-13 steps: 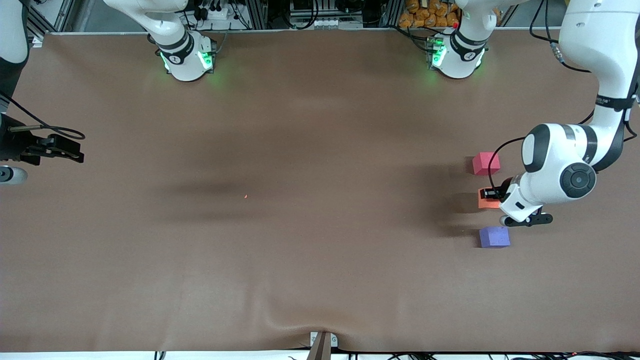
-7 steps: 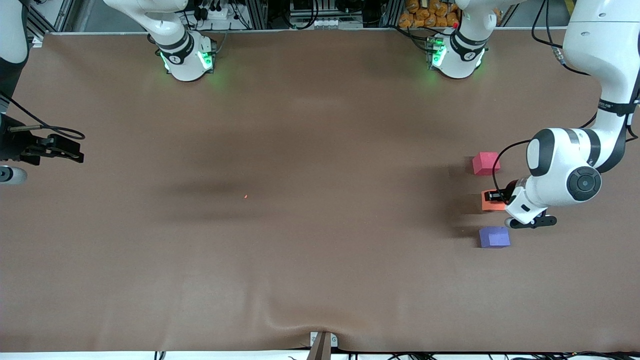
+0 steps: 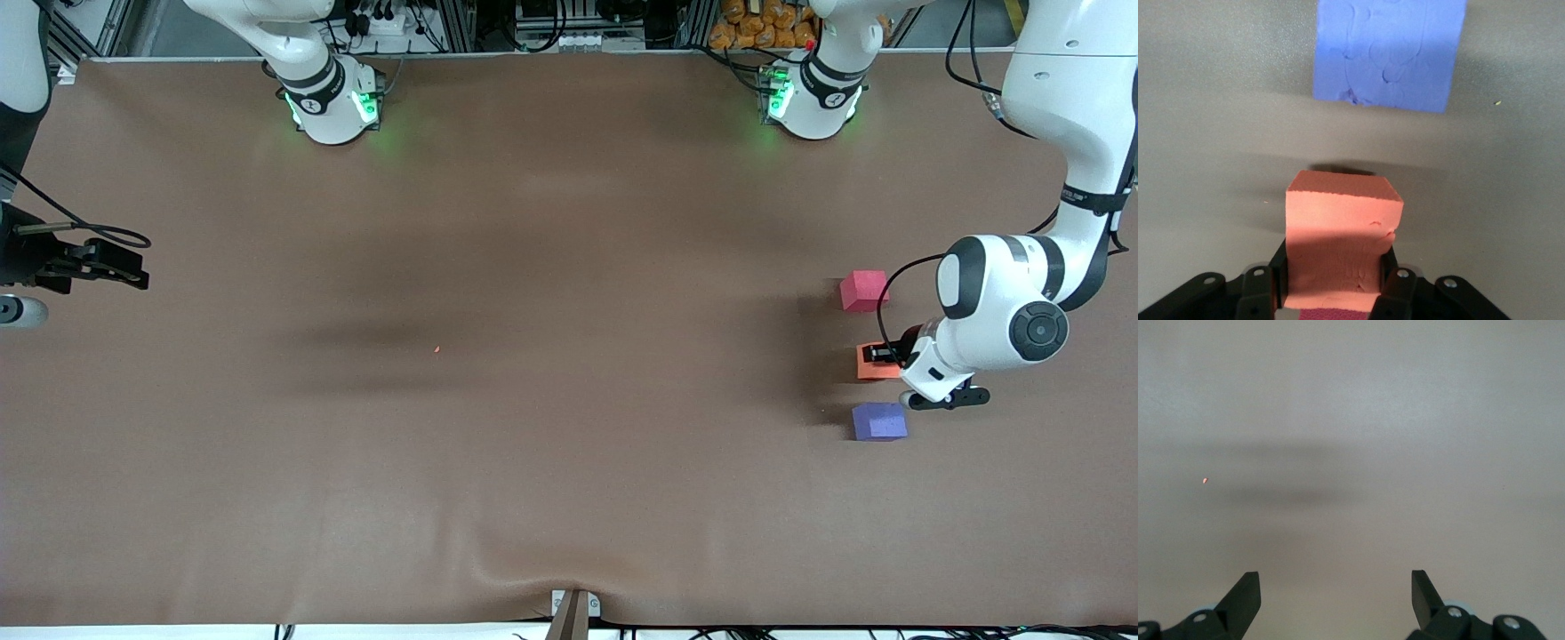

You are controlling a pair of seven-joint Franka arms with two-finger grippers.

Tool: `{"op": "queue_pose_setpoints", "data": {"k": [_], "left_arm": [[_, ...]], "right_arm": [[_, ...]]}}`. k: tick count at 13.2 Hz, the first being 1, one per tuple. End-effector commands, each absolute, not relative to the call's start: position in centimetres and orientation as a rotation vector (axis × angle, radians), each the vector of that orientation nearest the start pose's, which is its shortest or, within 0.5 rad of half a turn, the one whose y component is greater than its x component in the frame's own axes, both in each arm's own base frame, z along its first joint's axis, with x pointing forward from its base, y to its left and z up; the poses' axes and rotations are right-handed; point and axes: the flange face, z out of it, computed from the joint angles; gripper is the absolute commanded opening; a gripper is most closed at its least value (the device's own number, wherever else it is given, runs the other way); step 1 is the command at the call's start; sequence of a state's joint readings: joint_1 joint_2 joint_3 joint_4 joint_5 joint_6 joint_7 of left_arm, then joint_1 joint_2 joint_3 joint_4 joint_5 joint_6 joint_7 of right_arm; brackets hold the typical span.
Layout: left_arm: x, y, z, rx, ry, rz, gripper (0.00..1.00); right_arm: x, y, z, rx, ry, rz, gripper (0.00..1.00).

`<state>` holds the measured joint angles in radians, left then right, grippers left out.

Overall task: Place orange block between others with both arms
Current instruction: 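Lower the orange cube between the pink and purple cubes, open the left gripper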

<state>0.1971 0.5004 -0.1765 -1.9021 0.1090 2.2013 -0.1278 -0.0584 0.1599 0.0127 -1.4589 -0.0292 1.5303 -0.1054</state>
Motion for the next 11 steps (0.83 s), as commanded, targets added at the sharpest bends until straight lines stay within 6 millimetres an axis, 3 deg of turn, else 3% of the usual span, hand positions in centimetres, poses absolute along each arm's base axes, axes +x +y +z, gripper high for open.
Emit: {"op": "queue_pose_setpoints", "data": {"k": [1,9,10,11], "left_arm": [[61.1,2.0,22.3,-3.143,-0.194,0.274,0.0],[61.1,2.1,21.0,-3.149,-0.198,0.269,0.0],[61.2,2.1,20.8,-3.15,-0.194,0.264,0.14],[61.2,2.5,20.8,-3.15,-0.204,0.261,0.57]], "right_arm": [[59.5,-3.3,58.7,-3.168,-0.092,0.143,1.0],[59.5,-3.4,58.7,-3.168,-0.092,0.143,1.0],[59.5,-3.4,58.7,-3.168,-0.092,0.143,1.0],[59.5,-3.4,58.7,-3.168,-0.092,0.143,1.0]]}}
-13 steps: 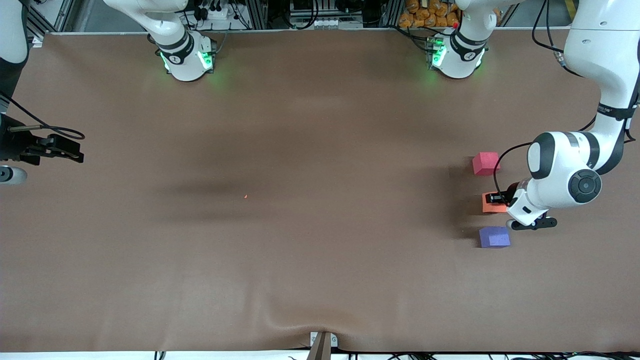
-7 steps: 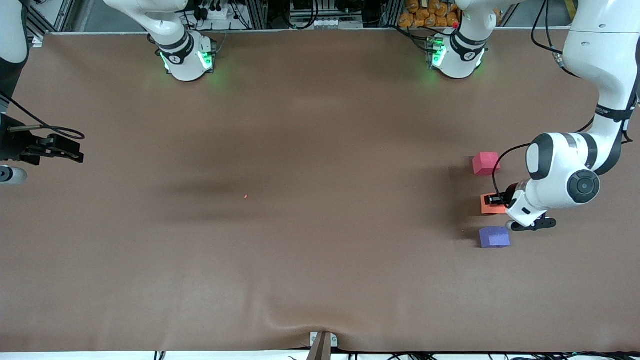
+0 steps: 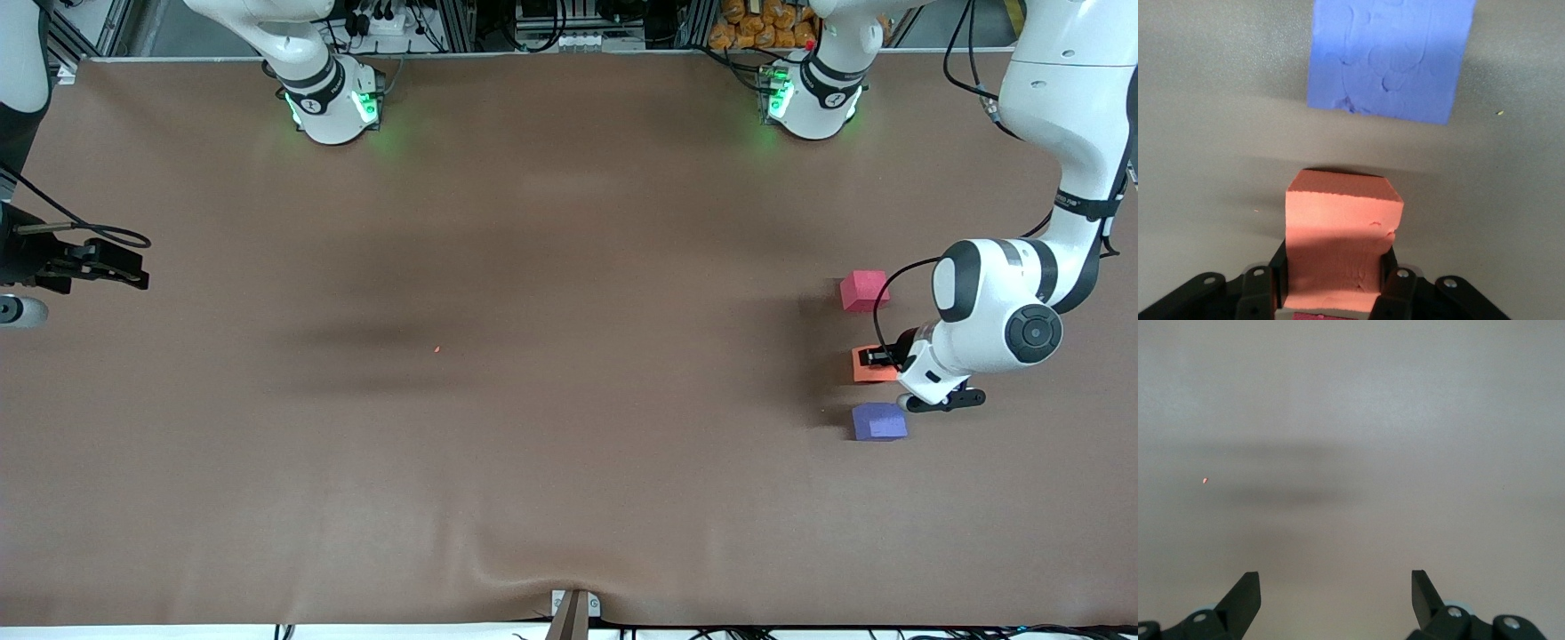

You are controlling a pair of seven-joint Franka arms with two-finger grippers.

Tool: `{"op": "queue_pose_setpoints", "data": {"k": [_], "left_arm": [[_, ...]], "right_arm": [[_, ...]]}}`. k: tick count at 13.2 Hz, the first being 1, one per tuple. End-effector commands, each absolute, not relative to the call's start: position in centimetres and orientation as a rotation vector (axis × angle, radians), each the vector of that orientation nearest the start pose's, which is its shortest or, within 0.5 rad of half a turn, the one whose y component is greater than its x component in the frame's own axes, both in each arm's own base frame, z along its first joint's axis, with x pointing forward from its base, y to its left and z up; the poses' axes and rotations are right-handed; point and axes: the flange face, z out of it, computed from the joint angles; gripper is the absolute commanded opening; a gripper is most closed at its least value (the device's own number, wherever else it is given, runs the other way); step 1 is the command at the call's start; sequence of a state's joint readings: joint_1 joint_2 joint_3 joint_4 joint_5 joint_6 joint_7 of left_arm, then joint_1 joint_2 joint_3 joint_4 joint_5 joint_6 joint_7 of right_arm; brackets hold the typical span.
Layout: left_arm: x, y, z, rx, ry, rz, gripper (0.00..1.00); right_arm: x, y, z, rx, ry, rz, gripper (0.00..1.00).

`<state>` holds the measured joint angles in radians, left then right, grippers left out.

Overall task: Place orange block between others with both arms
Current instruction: 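Lower the orange cube between the pink and purple cubes, open the left gripper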

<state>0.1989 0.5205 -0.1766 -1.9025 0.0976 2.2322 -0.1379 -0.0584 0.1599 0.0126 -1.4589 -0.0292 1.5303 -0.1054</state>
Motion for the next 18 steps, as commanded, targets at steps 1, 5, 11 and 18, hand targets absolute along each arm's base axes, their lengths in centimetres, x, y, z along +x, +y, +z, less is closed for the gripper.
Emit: {"op": "queue_pose_setpoints", "data": {"k": [1,5,11,18], "left_arm": [[61.3,2.6,21.0,-3.15,-0.206,0.257,0.92],[61.4,2.6,21.0,-3.15,-0.209,0.252,1.0],[61.7,3.2,22.6,-3.151,-0.181,0.223,1.0],[62.9,-0.1,34.1,-3.141,-0.077,0.171,1.0]], "right_arm": [[59.5,-3.4,58.7,-3.168,-0.092,0.143,1.0],[59.5,-3.4,58.7,-3.168,-0.092,0.143,1.0],[59.5,-3.4,58.7,-3.168,-0.092,0.143,1.0],[59.5,-3.4,58.7,-3.167,-0.089,0.145,1.0]]}}
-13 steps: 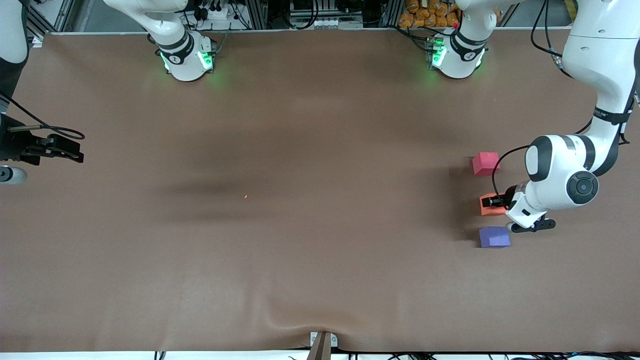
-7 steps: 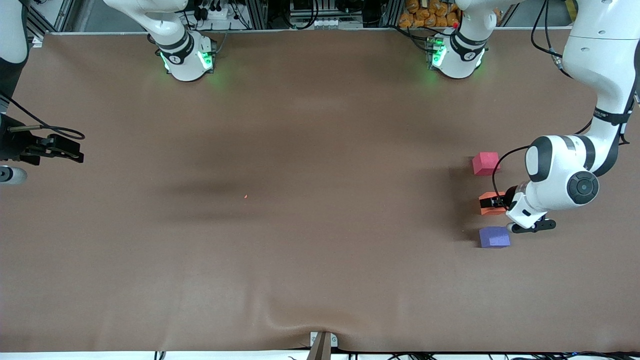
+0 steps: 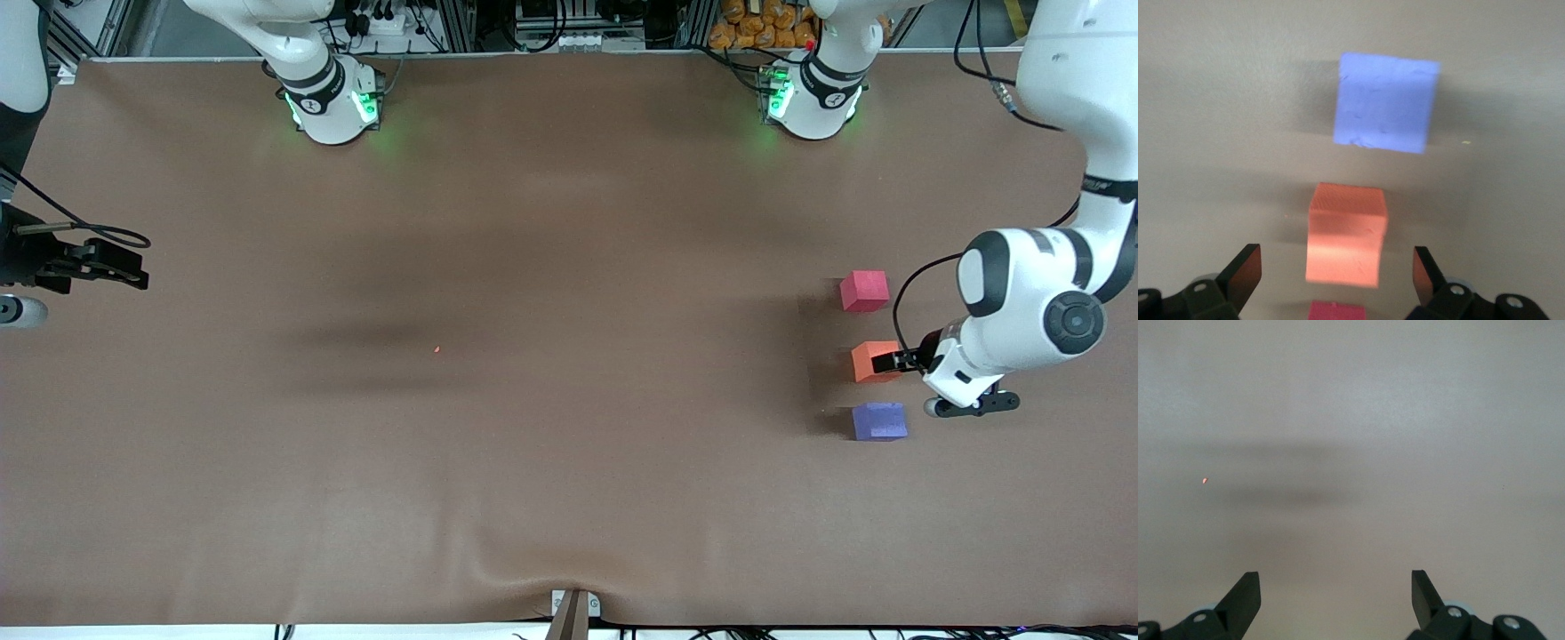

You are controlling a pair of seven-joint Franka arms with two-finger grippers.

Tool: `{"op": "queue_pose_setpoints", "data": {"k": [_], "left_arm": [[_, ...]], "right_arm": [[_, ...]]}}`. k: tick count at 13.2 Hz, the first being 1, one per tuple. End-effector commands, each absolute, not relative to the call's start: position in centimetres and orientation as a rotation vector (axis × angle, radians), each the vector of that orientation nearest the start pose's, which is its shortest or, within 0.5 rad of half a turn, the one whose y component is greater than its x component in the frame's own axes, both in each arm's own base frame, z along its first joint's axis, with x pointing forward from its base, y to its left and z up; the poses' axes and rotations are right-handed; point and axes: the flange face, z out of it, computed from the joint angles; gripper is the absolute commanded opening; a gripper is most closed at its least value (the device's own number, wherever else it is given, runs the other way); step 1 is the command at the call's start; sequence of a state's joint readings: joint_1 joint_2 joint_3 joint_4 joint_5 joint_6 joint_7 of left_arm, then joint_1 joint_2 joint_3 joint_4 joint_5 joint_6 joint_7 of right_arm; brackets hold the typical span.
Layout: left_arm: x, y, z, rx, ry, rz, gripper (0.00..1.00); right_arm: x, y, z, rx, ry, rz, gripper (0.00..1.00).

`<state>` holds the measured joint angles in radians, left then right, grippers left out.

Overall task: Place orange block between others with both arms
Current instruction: 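Lift the left gripper away from the cubes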

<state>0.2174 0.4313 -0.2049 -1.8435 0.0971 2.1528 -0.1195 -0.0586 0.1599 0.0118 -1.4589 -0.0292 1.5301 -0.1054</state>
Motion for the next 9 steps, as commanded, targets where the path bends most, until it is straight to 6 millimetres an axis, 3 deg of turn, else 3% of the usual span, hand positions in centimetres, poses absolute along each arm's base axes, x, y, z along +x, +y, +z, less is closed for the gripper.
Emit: {"op": "queue_pose_setpoints", "data": {"k": [1,3,6,9], "left_arm": [[63.3,-1.4,37.0,-3.142,-0.052,0.174,1.0],[63.4,-3.4,42.7,-3.136,-0.015,0.182,1.0],[61.7,-6.5,50.2,-3.115,0.062,0.159,1.0],[60.2,-7.8,54.0,-3.102,0.116,0.085,1.0]], "right_arm": [[59.5,-3.4,58.7,-3.168,-0.089,0.143,1.0],[59.5,-3.5,58.7,-3.168,-0.084,0.145,1.0],[59.5,-3.7,58.7,-3.168,-0.079,0.145,1.0],[59.5,-3.8,58.7,-3.166,-0.074,0.148,1.0]]}}
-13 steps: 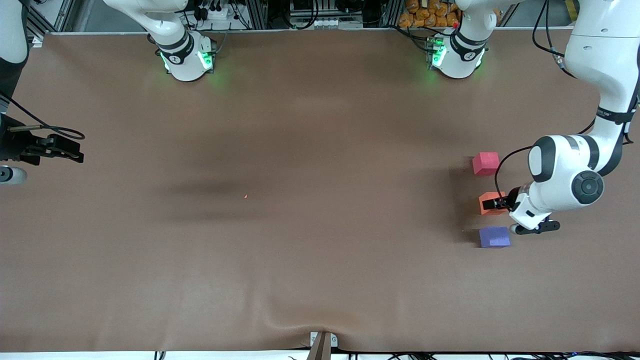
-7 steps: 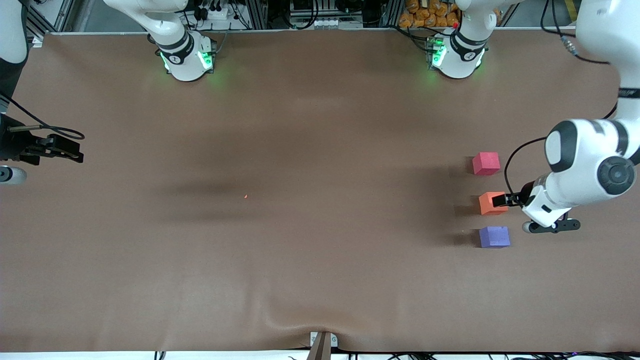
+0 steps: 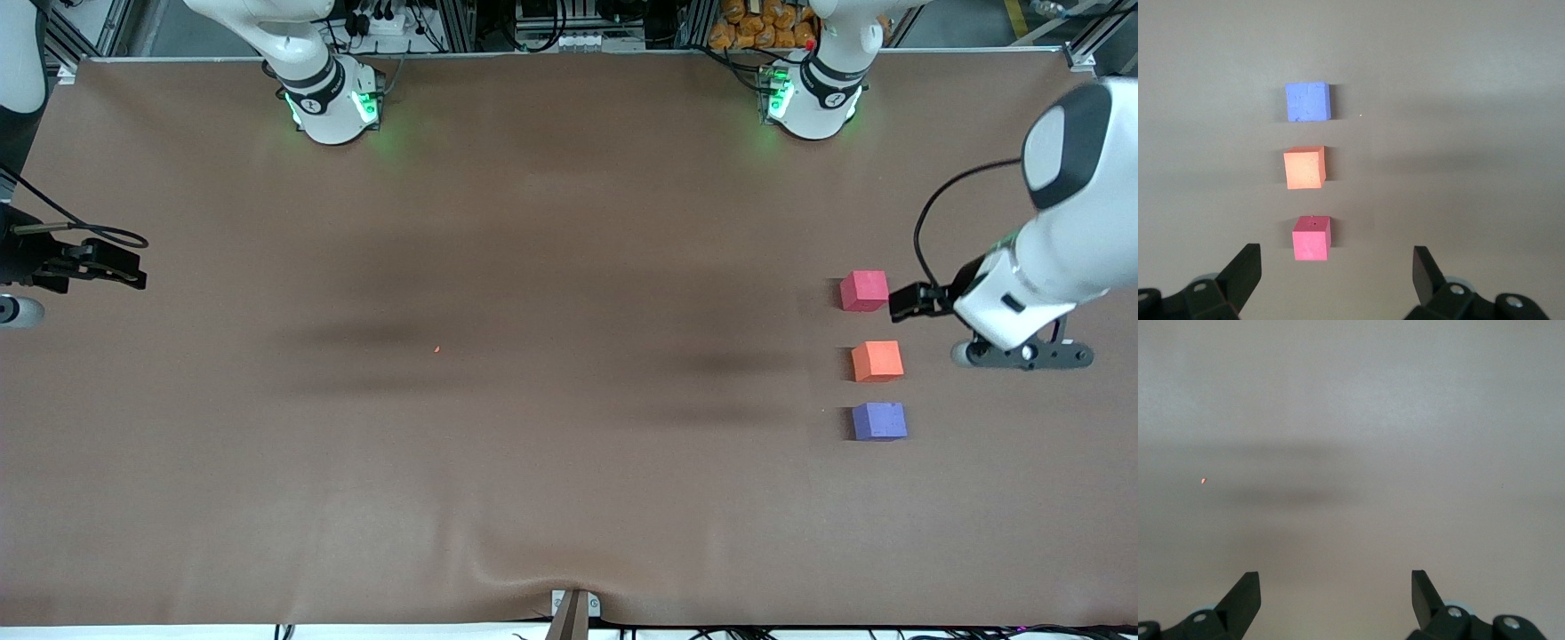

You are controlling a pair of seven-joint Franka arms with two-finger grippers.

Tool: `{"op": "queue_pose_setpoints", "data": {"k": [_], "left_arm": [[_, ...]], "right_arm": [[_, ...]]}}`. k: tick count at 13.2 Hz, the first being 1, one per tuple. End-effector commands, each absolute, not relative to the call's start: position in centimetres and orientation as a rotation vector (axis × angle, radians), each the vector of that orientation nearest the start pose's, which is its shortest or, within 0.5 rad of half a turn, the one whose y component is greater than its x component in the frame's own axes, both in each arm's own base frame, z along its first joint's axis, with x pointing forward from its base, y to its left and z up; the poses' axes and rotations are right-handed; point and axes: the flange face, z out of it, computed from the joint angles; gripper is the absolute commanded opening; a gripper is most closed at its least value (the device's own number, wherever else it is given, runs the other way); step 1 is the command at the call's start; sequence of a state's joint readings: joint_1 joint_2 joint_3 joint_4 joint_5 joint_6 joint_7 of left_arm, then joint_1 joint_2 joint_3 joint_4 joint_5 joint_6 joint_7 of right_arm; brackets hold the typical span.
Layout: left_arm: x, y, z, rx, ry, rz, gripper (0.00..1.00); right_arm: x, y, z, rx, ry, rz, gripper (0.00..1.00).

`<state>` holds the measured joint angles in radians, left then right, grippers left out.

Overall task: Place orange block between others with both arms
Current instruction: 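Lift the left gripper away from the cubes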

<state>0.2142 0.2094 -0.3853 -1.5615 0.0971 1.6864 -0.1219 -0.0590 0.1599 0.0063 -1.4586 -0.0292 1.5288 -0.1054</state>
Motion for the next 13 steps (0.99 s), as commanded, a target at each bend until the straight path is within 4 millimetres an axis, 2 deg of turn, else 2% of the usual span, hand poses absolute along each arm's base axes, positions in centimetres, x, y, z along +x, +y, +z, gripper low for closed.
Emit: {"op": "queue_pose_setpoints", "data": {"k": [1,3,5,6,8,10,13], "left_arm": [[59.7,-7.9,54.9,-3.096,0.12,0.074,1.0],[57.6,-8.9,57.5,-3.083,0.139,0.099,1.0],[56.2,-9.5,59.9,-3.093,0.152,0.045,1.0],[55.6,-9.3,60.6,-3.089,0.144,0.031,1.0],[53.7,-7.6,62.1,-3.084,0.122,0.05,1.0],[52.9,-5.7,63.1,-3.088,0.128,0.039,1.0],[52.3,-6.0,63.0,-3.086,0.118,0.074,1.0]], "right_arm": [[59.4,-3.8,58.7,-3.165,-0.074,0.159,1.0],[59.1,-3.8,58.5,-3.162,-0.076,0.191,1.0],[59.0,-3.8,58.5,-3.161,-0.073,0.203,1.0],[58.8,-3.8,58.5,-3.159,-0.073,0.215,1.0],[58.8,-3.7,58.5,-3.157,-0.073,0.222,1.0],[58.8,-3.8,58.5,-3.157,-0.07,0.224,1.0],[58.7,-4.0,58.5,-3.156,-0.065,0.229,1.0]]}}
